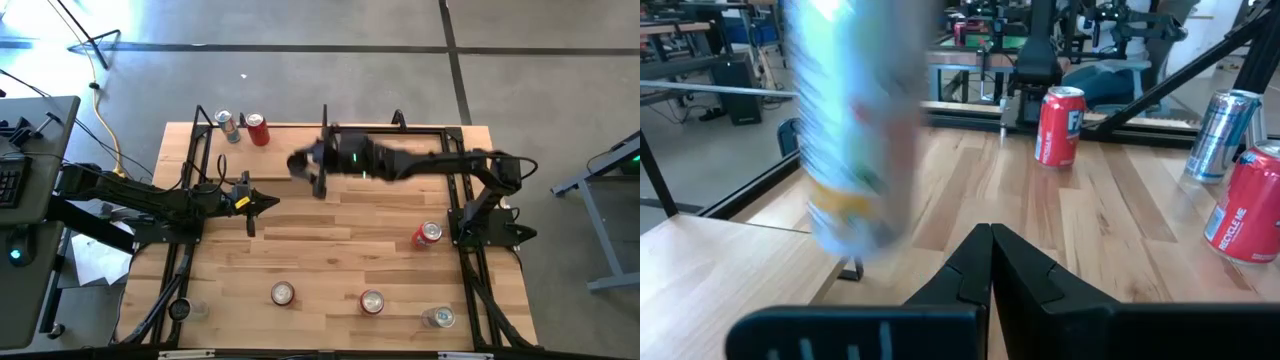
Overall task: Place canned beverage on shelf
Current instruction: Put the top white yellow soda can on the shelf
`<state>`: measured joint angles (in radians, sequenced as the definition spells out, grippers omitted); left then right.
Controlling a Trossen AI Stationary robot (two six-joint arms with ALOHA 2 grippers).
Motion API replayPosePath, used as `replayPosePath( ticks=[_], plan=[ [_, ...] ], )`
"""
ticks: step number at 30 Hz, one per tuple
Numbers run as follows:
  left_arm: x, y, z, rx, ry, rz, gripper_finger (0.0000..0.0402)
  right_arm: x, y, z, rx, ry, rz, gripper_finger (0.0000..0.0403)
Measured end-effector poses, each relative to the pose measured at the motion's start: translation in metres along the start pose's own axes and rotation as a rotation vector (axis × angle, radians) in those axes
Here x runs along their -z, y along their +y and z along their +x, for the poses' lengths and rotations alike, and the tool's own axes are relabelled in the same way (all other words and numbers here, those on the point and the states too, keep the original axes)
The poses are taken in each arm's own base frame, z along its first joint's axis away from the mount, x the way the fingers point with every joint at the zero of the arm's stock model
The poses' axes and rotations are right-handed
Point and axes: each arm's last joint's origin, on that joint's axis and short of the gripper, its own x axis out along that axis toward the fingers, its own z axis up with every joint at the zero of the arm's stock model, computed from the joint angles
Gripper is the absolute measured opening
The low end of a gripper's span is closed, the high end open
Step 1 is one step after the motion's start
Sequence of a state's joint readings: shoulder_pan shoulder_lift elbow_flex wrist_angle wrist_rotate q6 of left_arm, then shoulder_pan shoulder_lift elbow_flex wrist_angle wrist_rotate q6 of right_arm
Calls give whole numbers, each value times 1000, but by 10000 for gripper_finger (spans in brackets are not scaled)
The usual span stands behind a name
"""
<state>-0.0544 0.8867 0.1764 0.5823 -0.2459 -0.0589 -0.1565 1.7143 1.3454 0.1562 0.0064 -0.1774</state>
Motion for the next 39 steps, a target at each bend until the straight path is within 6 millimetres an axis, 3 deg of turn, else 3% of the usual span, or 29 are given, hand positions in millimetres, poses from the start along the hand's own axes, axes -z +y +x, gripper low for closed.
replayPosePath(
  ticks=[3,6,19,27,32,39],
  plan=[
    [0,0,0,0,-2,2,0,-20,-35,5,-87,-28,-47,239],
    [-1,0,0,0,-9,9,0,-25,-64,13,-169,-52,-92,239],
    [-2,0,0,-1,-24,23,0,5,-178,73,-302,-105,-53,239],
    [-2,0,0,0,-24,24,0,29,-208,110,-375,-72,-12,239],
    [-2,0,0,-1,-23,24,0,52,-213,113,-360,-57,-6,239],
    [-3,0,0,0,-31,28,0,59,-221,110,-345,-38,6,239]
  ],
)
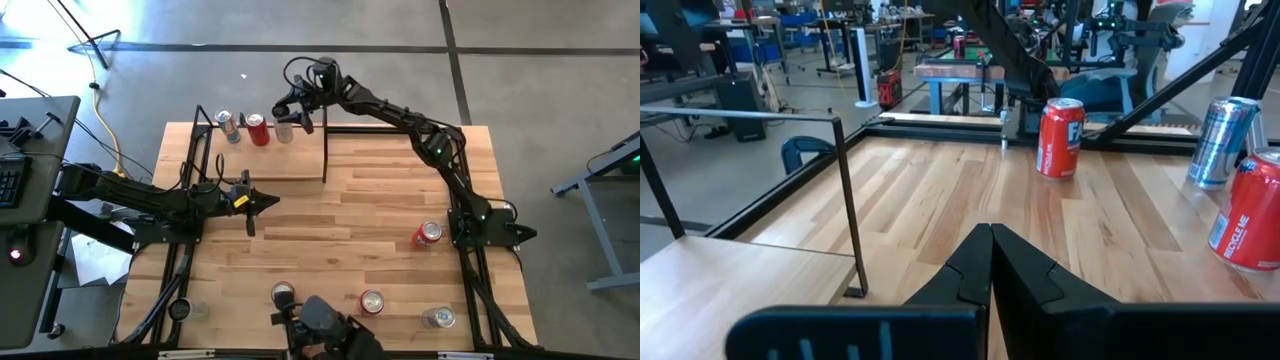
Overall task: Place canned beverage on shelf
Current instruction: Put the top white yellow soda can on the shelf
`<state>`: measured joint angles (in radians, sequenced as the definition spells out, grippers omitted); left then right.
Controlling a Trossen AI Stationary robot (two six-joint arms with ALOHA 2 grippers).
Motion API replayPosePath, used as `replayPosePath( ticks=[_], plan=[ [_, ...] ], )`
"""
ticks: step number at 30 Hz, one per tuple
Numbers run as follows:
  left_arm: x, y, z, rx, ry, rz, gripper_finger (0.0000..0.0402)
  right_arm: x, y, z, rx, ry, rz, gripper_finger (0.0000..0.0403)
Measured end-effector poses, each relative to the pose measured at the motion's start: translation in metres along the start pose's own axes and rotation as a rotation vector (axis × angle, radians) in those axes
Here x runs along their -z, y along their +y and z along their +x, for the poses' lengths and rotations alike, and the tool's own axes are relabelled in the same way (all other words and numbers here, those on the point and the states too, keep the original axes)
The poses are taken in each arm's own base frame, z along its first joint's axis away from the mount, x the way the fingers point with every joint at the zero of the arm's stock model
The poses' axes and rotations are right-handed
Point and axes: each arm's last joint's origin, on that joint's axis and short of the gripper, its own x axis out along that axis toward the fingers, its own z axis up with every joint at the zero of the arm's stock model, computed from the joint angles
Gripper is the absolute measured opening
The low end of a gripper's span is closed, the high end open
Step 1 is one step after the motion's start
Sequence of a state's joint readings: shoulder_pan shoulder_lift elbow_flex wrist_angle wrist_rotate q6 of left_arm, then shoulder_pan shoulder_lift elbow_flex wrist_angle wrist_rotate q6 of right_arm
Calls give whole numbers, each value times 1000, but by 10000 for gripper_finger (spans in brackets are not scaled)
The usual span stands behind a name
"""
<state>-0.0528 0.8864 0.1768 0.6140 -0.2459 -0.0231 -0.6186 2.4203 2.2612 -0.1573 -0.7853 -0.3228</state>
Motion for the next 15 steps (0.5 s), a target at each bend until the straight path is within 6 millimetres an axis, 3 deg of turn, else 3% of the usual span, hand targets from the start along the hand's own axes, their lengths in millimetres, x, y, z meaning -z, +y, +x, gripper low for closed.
replayPosePath(
  ticks=[8,15],
  plan=[
    [0,0,0,6,-5,-1,0,20,-1,8,-3,51,27,239],
    [-1,0,0,9,-6,-1,0,23,-3,8,5,57,32,239]
  ],
)
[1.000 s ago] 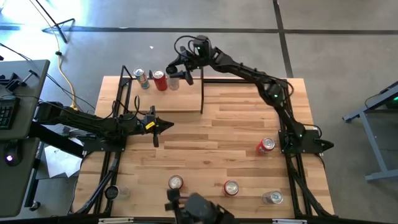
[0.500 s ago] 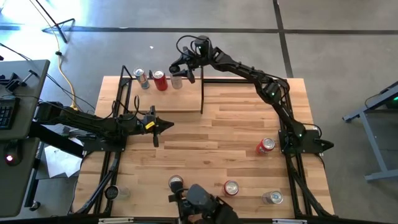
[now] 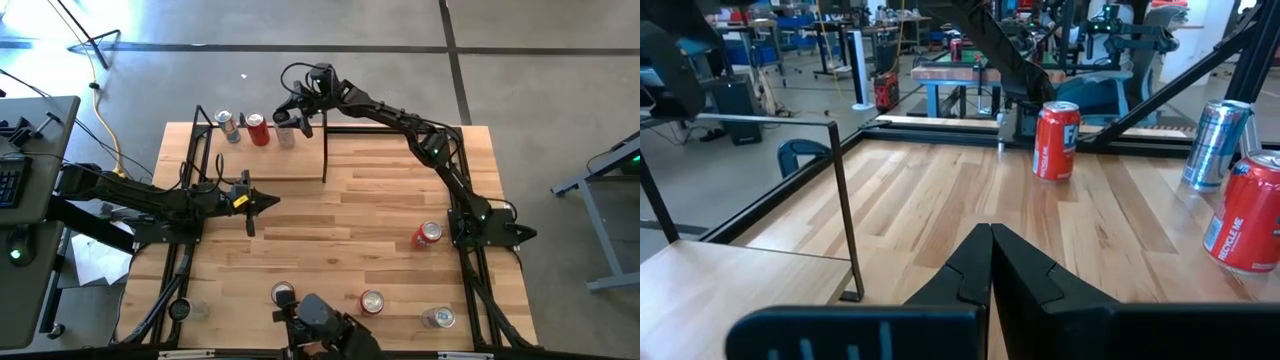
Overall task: Place canned beverage on shelf
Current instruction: Put the top white yellow soda can on the shelf, then put the bottom red soda can on the shelf
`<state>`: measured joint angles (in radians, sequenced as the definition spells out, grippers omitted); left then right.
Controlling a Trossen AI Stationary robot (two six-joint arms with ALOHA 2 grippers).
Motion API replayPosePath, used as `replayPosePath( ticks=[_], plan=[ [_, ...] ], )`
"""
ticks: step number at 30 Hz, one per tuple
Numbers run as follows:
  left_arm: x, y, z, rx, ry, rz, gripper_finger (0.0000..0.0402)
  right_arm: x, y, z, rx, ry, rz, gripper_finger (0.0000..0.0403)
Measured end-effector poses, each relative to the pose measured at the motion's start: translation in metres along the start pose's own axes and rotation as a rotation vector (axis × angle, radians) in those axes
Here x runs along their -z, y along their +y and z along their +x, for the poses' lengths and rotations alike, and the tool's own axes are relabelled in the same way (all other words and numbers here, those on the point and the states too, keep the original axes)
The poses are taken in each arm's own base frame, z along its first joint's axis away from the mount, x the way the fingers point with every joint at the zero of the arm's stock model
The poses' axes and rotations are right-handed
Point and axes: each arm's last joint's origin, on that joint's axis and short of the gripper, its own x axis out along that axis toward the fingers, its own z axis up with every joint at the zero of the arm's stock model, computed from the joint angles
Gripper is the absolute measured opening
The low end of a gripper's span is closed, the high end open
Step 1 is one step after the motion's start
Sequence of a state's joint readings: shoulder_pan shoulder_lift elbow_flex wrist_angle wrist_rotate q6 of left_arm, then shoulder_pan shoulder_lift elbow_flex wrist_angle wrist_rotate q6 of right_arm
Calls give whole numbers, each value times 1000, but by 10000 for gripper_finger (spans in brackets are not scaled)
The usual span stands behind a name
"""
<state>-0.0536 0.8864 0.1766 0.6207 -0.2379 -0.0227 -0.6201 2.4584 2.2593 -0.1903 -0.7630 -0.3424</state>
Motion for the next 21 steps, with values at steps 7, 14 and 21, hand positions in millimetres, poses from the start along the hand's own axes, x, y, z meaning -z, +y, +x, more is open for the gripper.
replayPosePath(
  ticks=[7,14,21],
  plan=[
    [0,0,0,0,1,0,0,-1,2,2,24,9,-5,277],
    [0,0,0,0,1,0,0,-5,7,10,87,19,-48,326],
    [0,0,0,0,1,-1,0,-19,12,12,81,2,-57,330]
  ],
)
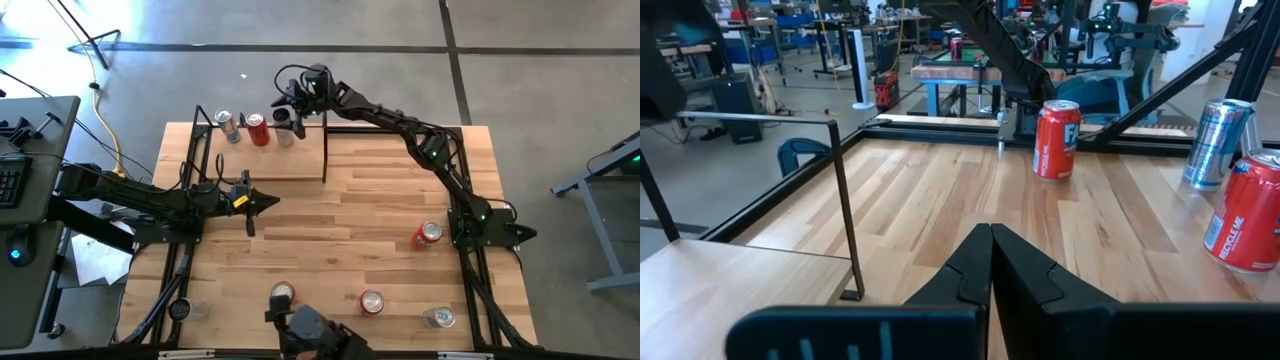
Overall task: Place canned beverage on shelf
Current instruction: Put the bottom red soda can on the shelf
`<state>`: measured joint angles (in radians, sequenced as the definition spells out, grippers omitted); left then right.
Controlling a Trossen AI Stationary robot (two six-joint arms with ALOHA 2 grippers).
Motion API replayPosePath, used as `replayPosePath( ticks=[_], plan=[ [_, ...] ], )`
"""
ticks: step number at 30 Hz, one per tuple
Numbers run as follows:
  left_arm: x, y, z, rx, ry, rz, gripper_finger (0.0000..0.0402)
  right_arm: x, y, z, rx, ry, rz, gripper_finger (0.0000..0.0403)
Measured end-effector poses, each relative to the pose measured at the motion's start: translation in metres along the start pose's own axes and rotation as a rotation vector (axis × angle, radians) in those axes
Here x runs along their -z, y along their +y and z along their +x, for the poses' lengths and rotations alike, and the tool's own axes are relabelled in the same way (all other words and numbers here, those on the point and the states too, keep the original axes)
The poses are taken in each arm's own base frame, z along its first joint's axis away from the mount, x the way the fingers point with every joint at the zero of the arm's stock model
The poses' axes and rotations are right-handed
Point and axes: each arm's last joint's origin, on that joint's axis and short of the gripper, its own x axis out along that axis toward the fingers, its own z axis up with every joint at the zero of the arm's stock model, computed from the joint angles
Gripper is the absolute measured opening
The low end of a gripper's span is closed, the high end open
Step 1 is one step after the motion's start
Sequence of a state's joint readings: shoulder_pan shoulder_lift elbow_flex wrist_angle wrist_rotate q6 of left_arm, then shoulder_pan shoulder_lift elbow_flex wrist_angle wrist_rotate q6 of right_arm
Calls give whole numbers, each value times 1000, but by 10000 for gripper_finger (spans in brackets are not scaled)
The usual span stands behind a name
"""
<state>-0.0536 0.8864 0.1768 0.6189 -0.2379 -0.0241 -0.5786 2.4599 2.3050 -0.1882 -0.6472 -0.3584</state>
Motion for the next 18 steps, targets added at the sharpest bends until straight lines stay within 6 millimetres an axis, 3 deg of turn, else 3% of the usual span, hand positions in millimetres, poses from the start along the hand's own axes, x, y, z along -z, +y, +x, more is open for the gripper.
replayPosePath(
  ticks=[6,10,13,18],
  plan=[
    [0,0,0,0,1,2,0,-32,10,-21,2,42,19,324],
    [0,0,0,-1,-4,10,0,-67,24,-49,31,102,15,281],
    [-1,0,0,-1,-13,14,0,-85,40,-59,34,140,-17,213],
    [-1,0,0,-1,-13,15,0,-103,71,-57,-34,165,-81,43]
  ],
)
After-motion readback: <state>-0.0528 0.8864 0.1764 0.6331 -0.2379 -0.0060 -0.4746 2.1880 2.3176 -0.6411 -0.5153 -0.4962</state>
